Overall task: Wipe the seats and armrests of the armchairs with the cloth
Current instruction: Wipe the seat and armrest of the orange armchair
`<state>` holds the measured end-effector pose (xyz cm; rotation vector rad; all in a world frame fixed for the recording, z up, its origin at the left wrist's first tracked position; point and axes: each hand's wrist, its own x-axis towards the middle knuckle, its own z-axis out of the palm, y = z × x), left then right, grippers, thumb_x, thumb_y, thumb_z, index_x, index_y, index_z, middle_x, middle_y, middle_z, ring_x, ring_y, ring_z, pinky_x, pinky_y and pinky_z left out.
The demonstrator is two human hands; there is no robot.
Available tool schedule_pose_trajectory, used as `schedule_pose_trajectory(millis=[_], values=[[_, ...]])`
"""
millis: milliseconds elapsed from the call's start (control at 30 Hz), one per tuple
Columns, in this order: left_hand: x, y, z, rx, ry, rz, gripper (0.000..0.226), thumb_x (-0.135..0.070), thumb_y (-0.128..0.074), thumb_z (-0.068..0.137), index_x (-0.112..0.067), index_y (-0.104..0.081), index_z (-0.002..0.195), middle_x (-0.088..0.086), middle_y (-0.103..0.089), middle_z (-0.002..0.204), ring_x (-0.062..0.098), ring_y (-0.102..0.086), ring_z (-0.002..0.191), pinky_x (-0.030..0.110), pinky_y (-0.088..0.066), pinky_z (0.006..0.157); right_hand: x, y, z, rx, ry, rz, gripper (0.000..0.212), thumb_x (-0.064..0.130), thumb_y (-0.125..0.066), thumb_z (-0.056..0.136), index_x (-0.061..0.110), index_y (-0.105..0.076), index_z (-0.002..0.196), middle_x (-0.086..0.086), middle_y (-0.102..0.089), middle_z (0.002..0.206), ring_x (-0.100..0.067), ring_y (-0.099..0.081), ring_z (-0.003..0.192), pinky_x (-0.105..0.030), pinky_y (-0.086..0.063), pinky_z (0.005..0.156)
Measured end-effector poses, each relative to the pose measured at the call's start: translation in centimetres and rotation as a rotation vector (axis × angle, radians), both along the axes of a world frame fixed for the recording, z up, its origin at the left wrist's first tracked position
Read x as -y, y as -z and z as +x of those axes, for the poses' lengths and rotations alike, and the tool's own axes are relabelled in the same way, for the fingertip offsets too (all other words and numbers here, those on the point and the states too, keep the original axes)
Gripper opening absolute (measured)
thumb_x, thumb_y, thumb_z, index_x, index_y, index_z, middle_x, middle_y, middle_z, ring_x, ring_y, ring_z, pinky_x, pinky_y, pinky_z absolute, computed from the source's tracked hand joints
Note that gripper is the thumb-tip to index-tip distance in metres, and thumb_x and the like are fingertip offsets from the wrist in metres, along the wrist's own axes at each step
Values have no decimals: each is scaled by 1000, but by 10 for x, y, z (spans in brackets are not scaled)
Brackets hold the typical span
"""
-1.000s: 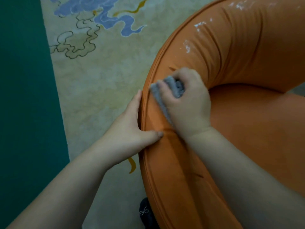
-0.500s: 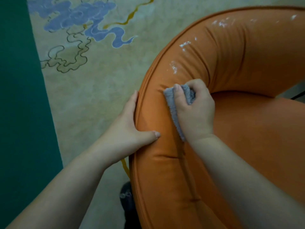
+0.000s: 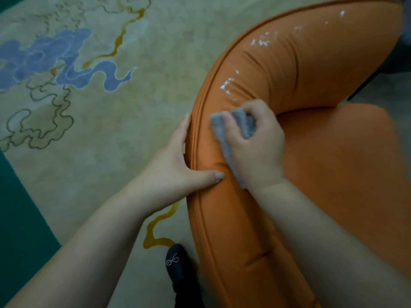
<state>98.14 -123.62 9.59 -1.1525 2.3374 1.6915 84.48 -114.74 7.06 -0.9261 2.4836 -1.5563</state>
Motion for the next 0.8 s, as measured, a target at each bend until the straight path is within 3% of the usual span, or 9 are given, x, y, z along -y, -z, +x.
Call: schedule_pose_trajectory(millis=[67,133,200,267,400,467,600,733,800], values=[[12,-3,-4,18,67,-8,130,-58,-82,48,-49,-1,150,-24,-30,142,-1,-42,118,16,-42,85,-12,9,-14,109,184,45,17,30,-65,86,16,-55,85,-1,-59,83,-14,-56,81,-35,-46,80],[24,-4,-10,18,121,-10,132,-59,-82,49,-47,1,151,-19,-27,151,3,-44,121,20,-44,89,-15,6,-19,193,304,-12,18,34,-63,88,18,-55,86,8,-57,80,-4,-54,75,-29,-47,79],[32,-3,-17,8,166,-13,135,-57,-86,50,-42,2,152,-14,-27,154,9,-47,126,31,-47,99,5,-5,-11,147,250,-107,16,37,-62,86,24,-52,83,14,-53,72,3,-52,69,-17,-44,69],[37,-3,-21,-14,190,-25,133,-52,-83,50,-38,0,153,-12,-31,153,12,-52,125,38,-48,100,26,-14,-1,61,123,-32,17,38,-64,84,28,-50,80,13,-54,74,1,-52,71,-14,-42,67],[51,-5,-26,-58,206,-29,129,-47,-87,56,-37,-2,153,-26,-34,143,-10,-59,99,20,-54,81,17,-9,-15,144,238,134,18,38,-63,86,21,-55,86,3,-60,85,-11,-57,81,-35,-48,78],[57,-3,-31,-57,217,-27,123,-41,-85,62,-37,-2,153,-27,-34,139,-17,-58,93,16,-53,75,13,-7,-19,158,283,99,21,39,-62,87,19,-56,87,7,-58,81,-10,-57,79,-37,-48,78],[66,0,-41,-43,249,-38,122,-41,-87,62,-40,-6,153,-16,-35,149,4,-55,115,35,-50,97,30,-3,-11,108,208,28,18,41,-62,85,24,-54,82,11,-55,74,-4,-55,74,-21,-44,69],[77,-3,-52,-34,264,0,126,-51,-82,53,-43,-4,152,-24,-32,148,-18,-54,90,17,-48,79,8,14,-26,205,360,80,17,34,-62,88,19,-54,83,9,-54,73,-1,-51,70,-9,-37,64],[83,-1,-62,-17,277,-9,126,-52,-84,53,-44,-4,151,-21,-31,149,-8,-53,105,21,-47,87,10,14,-32,225,394,48,19,33,-60,90,16,-55,83,9,-53,71,-1,-50,67,-8,-36,61]])
